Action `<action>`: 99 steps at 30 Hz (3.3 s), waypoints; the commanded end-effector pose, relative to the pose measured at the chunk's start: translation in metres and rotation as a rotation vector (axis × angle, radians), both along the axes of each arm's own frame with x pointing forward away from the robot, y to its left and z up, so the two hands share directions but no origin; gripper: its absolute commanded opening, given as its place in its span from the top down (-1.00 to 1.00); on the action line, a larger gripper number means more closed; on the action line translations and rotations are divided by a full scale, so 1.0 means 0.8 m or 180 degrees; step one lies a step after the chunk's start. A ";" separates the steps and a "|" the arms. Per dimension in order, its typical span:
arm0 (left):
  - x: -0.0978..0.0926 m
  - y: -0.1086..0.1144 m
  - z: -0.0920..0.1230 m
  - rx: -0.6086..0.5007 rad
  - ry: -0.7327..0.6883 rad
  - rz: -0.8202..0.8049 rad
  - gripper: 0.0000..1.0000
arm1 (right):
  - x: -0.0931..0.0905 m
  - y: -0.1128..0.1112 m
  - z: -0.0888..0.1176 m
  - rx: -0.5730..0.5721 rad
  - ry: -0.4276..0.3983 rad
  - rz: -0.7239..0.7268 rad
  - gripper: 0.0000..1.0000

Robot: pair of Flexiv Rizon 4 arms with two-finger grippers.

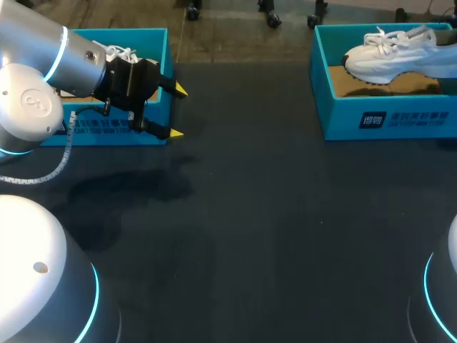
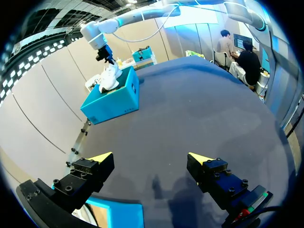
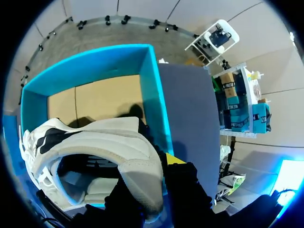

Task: Take the shoe out of the shoebox, open the shoe tongue, remove and reinsert the insole, then place the shoe into the shoebox

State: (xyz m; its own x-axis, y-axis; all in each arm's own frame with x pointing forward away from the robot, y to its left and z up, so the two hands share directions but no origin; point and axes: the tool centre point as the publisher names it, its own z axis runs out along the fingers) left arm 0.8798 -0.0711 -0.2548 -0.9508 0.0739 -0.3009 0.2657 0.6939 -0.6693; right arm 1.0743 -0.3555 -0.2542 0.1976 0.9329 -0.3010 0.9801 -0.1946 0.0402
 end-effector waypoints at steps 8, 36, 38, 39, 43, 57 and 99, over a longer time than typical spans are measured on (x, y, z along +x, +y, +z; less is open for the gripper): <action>-0.001 0.000 0.000 0.0005 -0.0004 0.0000 -1.00 | 0.007 -0.008 -0.040 -0.0021 0.0137 -0.0043 1.00; -0.001 0.000 0.000 0.0005 -0.0004 0.0000 -1.00 | -0.044 -0.002 -0.078 -0.0190 0.0082 -0.0156 1.00; -0.001 0.000 0.000 0.0005 -0.0004 0.0000 -1.00 | -0.047 -0.001 -0.083 -0.0202 0.0077 -0.0152 1.00; -0.001 0.000 0.000 0.0005 -0.0004 0.0000 -1.00 | -0.049 -0.001 -0.085 -0.0208 0.0078 -0.0152 1.00; -0.001 0.000 0.000 0.0005 -0.0004 0.0000 -1.00 | -0.055 0.000 -0.090 -0.0208 0.0082 -0.0154 1.00; -0.001 0.000 0.000 0.0005 -0.0004 0.0000 -1.00 | -0.071 0.005 -0.121 -0.0211 0.0139 -0.0111 1.00; -0.001 0.000 0.000 0.0005 -0.0004 0.0000 -1.00 | -0.103 0.051 -0.026 -0.0222 -0.0214 -0.0372 -1.00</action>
